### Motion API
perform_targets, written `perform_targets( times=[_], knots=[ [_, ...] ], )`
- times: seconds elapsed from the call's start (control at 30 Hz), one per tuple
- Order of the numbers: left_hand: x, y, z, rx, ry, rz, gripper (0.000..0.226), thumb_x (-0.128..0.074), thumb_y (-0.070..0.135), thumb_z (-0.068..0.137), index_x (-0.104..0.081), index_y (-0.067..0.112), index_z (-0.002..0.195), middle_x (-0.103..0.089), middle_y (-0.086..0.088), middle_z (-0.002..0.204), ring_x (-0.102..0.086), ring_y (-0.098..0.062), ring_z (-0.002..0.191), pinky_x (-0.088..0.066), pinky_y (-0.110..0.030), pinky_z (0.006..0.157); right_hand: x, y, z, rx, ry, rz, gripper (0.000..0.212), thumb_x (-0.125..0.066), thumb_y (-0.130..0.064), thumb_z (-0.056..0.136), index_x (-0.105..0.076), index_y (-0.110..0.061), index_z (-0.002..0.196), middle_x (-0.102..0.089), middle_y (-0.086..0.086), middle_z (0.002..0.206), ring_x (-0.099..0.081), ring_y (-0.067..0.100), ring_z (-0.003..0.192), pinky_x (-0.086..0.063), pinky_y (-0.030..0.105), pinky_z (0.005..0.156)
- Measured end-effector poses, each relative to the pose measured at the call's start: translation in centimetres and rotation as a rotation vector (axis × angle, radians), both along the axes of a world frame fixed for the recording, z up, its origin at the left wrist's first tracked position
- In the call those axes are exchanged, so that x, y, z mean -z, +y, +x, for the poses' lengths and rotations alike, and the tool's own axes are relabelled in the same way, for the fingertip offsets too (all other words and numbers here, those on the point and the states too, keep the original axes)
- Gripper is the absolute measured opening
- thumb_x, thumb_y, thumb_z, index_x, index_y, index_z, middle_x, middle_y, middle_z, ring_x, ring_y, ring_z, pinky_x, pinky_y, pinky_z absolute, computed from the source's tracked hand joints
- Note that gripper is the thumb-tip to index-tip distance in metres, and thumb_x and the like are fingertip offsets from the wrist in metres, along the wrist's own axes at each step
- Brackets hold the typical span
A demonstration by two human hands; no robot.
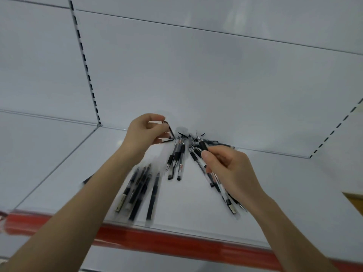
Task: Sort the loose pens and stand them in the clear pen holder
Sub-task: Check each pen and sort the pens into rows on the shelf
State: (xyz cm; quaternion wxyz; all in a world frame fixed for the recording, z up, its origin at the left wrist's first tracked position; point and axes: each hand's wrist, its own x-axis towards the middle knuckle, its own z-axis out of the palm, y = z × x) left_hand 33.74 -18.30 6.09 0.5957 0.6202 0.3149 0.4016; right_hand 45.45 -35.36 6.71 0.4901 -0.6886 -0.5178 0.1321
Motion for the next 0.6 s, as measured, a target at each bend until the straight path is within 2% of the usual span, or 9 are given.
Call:
perform_targets(
  times=[0.07,0.13,0.17,0.23,0.3,0.53,0.6],
  knots=[
    [-0.7,-1.7,-0.4,0.068,-0.14,-0.098,0.009,-0.059,0.006,0.086,-0.06,0.014,0.089,-0.068,-0.001,0.071,-0.066,-0.006,0.059,-0.053,-0.015,0.058,-0.4,-0.4,-0.6,-0.042,-0.009,0.002,0.021,-0.055,-0.021,0.09,-0.063,-0.017,0.07,-0.057,0.005,0.054,-0.046,0.002,0.043,-0.036,0.012,0.047],
    [-1.0,-2.8,-0.8,0.098,-0.218,-0.144,0.008,-0.059,0.006,0.086,-0.061,0.014,0.087,-0.07,0.0,0.068,-0.066,-0.008,0.061,-0.054,-0.017,0.061,-0.6,-0.8,-1.2,-0.084,-0.025,-0.008,0.025,-0.054,-0.02,0.09,-0.062,-0.008,0.07,-0.053,0.008,0.052,-0.047,0.002,0.042,-0.036,0.014,0.049],
    [-1.1,-3.1,-0.9,0.106,-0.234,-0.156,0.007,-0.058,0.006,0.086,-0.061,0.013,0.087,-0.07,0.0,0.067,-0.066,-0.009,0.061,-0.054,-0.017,0.062,-0.7,-0.9,-1.5,-0.1,-0.02,-0.016,0.026,-0.054,-0.021,0.09,-0.061,-0.011,0.068,-0.051,0.006,0.05,-0.047,0.002,0.042,-0.036,0.014,0.049],
    [-1.2,-3.7,-1.1,0.118,-0.246,-0.172,0.007,-0.058,0.006,0.086,-0.061,0.013,0.087,-0.07,-0.001,0.067,-0.066,-0.01,0.062,-0.054,-0.018,0.061,-0.7,-1.1,-2.0,-0.118,-0.002,-0.027,0.028,-0.054,-0.023,0.09,-0.057,-0.026,0.062,-0.05,-0.001,0.047,-0.046,0.002,0.041,-0.036,0.013,0.049],
    [-1.2,-4.1,-1.1,0.122,-0.249,-0.174,0.007,-0.058,0.006,0.086,-0.061,0.012,0.087,-0.07,-0.001,0.066,-0.066,-0.011,0.061,-0.054,-0.018,0.06,-0.8,-1.1,-2.2,-0.114,-0.002,-0.029,0.031,-0.054,-0.023,0.09,-0.053,-0.034,0.061,-0.05,-0.005,0.046,-0.045,0.002,0.04,-0.036,0.012,0.049],
    [-1.5,-5.4,-1.0,0.153,-0.224,-0.125,0.009,-0.06,0.005,0.084,-0.064,0.012,0.084,-0.07,-0.004,0.07,-0.064,-0.009,0.059,-0.055,-0.019,0.061,-0.9,-1.0,-2.2,-0.104,0.022,-0.048,0.026,-0.054,-0.025,0.09,-0.057,-0.033,0.065,-0.052,-0.007,0.046,-0.044,0.003,0.041,-0.037,0.013,0.048],
    [-1.5,-5.9,-0.8,0.167,-0.212,-0.102,0.008,-0.06,0.004,0.084,-0.064,0.011,0.083,-0.068,-0.001,0.065,-0.063,-0.008,0.056,-0.055,-0.018,0.06,-0.9,-1.0,-2.1,-0.101,0.034,-0.043,0.029,-0.053,-0.025,0.09,-0.055,-0.031,0.062,-0.052,-0.007,0.045,-0.044,0.003,0.04,-0.037,0.015,0.047]
  ],
)
